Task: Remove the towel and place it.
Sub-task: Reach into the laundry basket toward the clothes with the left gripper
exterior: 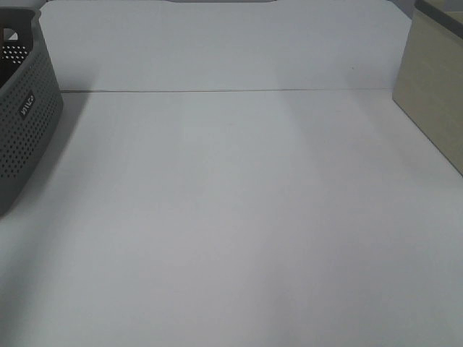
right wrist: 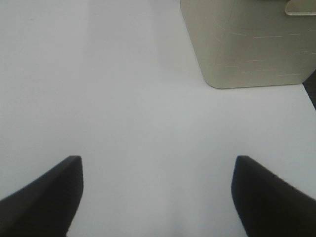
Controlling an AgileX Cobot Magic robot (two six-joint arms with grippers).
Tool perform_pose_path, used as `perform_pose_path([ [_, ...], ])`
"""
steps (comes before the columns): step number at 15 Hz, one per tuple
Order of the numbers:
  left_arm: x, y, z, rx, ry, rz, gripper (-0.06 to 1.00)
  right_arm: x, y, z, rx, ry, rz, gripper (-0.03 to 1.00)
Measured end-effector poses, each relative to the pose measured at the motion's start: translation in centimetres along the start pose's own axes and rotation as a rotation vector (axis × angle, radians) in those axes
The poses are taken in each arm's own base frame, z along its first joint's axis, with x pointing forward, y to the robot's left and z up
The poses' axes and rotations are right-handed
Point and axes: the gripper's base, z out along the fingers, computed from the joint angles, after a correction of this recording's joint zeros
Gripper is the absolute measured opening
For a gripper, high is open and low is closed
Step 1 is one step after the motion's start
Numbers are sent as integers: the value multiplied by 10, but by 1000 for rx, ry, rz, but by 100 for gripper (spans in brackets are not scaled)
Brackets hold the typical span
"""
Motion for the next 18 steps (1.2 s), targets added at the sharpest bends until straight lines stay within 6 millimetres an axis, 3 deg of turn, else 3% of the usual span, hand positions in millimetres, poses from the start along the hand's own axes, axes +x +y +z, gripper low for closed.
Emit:
perform_pose_path([
  [2,-35,29,45,45,96,132,98,0,0,0,0,0,0,79],
  [5,-74,51,124,121,218,274,98,0,0,0,0,0,0,79],
  [9,-98,85,220,118,287,327,98,0,0,0,0,0,0,79],
  [10,-99,89,231,119,295,329,98,0,0,0,0,0,0,79],
  [12,-105,87,272,156,320,362,98,0,0,0,0,0,0,79],
  [13,-109,80,308,192,330,387,98,0,0,0,0,0,0,79],
  [15,-111,73,336,216,336,408,98,0,0,0,0,0,0,79],
  [18,-112,66,361,223,327,432,97,0,0,0,0,0,0,79],
])
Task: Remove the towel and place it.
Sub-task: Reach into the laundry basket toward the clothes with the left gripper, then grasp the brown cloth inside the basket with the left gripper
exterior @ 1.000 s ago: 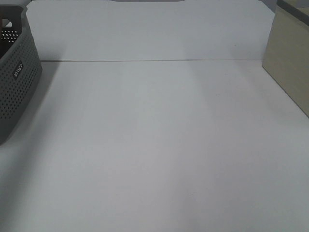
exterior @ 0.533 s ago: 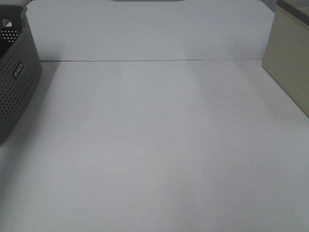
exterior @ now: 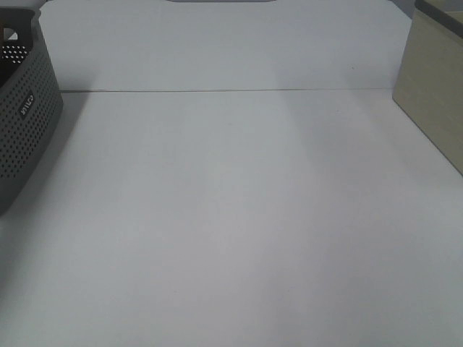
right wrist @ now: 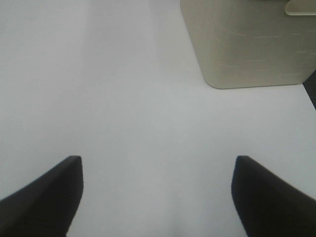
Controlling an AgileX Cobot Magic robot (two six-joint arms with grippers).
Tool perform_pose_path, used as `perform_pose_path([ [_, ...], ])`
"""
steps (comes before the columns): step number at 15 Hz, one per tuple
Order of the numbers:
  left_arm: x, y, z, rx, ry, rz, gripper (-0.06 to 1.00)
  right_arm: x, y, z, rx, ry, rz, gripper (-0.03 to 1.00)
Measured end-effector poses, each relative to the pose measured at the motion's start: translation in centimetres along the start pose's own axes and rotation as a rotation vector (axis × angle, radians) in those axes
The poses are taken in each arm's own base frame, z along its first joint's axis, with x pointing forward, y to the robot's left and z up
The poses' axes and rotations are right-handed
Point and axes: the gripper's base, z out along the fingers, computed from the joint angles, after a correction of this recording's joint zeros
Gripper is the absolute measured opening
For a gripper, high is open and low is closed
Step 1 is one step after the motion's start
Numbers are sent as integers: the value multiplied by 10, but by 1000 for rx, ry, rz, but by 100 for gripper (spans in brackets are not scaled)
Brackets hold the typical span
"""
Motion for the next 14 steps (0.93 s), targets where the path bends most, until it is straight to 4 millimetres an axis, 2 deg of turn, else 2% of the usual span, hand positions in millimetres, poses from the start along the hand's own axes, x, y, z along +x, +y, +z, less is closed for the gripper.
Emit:
perform_pose_path([
  [4,5,0,23,28,-4,-10,97,0,0,0,0,0,0,79],
  [6,11,0,26,47,-3,-15,93,0,0,0,0,0,0,79],
  [13,15,-6,42,123,-20,-39,70,0,0,0,0,0,0,79],
  [14,15,-6,43,121,-21,-39,58,0,0,0,0,0,0,79],
])
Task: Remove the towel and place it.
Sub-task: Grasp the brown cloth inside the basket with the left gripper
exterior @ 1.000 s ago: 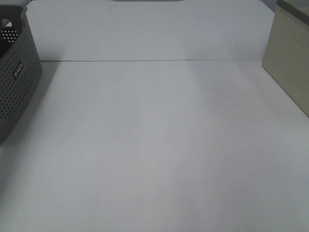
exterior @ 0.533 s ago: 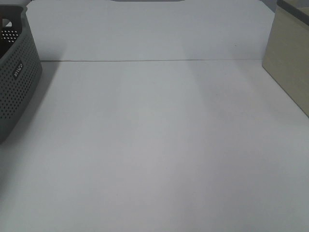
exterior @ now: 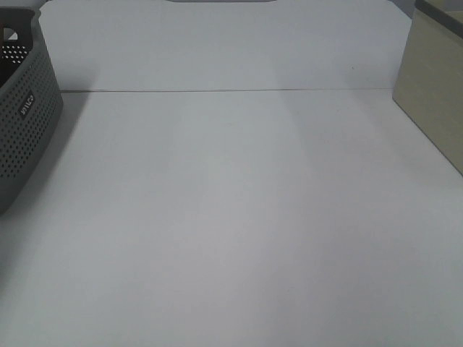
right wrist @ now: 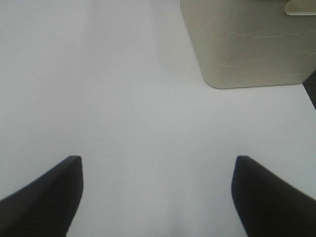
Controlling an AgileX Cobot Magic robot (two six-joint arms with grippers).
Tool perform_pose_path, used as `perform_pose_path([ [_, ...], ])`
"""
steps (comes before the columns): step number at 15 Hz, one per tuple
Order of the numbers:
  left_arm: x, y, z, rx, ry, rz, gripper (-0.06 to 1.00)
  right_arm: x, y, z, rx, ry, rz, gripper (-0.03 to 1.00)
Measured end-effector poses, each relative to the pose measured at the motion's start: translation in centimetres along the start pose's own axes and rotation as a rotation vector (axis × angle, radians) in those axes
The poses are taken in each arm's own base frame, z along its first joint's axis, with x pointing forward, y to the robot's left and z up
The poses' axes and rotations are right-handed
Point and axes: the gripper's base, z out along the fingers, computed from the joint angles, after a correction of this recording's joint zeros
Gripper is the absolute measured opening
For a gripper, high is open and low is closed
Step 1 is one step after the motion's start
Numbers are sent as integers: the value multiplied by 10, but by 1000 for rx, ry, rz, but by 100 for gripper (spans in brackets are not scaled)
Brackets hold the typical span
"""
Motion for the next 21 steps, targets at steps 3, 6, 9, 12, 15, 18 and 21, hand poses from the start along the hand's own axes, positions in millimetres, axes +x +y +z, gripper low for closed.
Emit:
perform_pose_path([
  [3,-1,3,0,-30,-16,-43,15,0,0,0,0,0,0,79],
  [6,-1,3,0,-30,-16,-65,4,0,0,0,0,0,0,79],
  [9,-1,2,0,-17,-8,-81,4,0,0,0,0,0,0,79],
  [12,7,3,-22,10,18,-103,0,0,0,0,0,0,0,79],
  [15,18,10,-65,-49,-18,-194,0,0,0,0,0,0,0,79],
  [18,29,12,-120,-132,-105,-323,0,0,0,0,0,0,0,79],
  [21,33,5,-172,-199,-191,-372,0,0,0,0,0,0,0,79],
])
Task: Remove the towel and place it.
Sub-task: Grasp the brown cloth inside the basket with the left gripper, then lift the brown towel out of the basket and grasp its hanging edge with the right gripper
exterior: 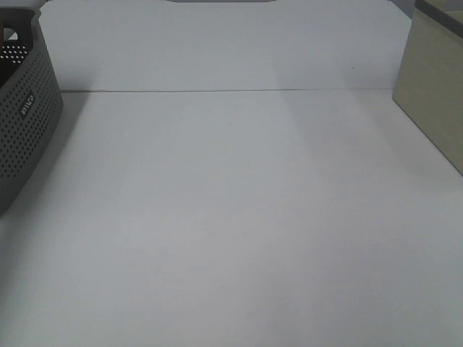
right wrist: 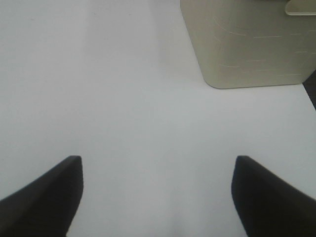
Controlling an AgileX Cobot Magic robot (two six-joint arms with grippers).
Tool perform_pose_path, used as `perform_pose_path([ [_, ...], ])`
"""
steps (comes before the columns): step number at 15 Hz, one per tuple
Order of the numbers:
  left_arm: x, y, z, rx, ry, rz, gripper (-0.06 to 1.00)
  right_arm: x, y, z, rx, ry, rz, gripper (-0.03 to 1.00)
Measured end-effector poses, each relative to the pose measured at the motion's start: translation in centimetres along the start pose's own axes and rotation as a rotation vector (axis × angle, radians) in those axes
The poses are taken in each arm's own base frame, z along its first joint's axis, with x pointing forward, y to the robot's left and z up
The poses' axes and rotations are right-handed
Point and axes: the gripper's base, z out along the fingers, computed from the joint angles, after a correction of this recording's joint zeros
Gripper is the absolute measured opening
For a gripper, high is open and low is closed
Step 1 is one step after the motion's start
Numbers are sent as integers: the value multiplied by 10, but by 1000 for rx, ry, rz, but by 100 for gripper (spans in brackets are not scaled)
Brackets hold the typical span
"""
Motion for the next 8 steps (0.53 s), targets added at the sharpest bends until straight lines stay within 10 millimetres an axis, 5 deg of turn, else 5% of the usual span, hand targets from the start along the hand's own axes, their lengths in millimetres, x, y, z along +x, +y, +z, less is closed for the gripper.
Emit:
perform_pose_path([
  [8,-28,-33,-123,-40,-299,-47,0,0,0,0,0,0,0,79],
])
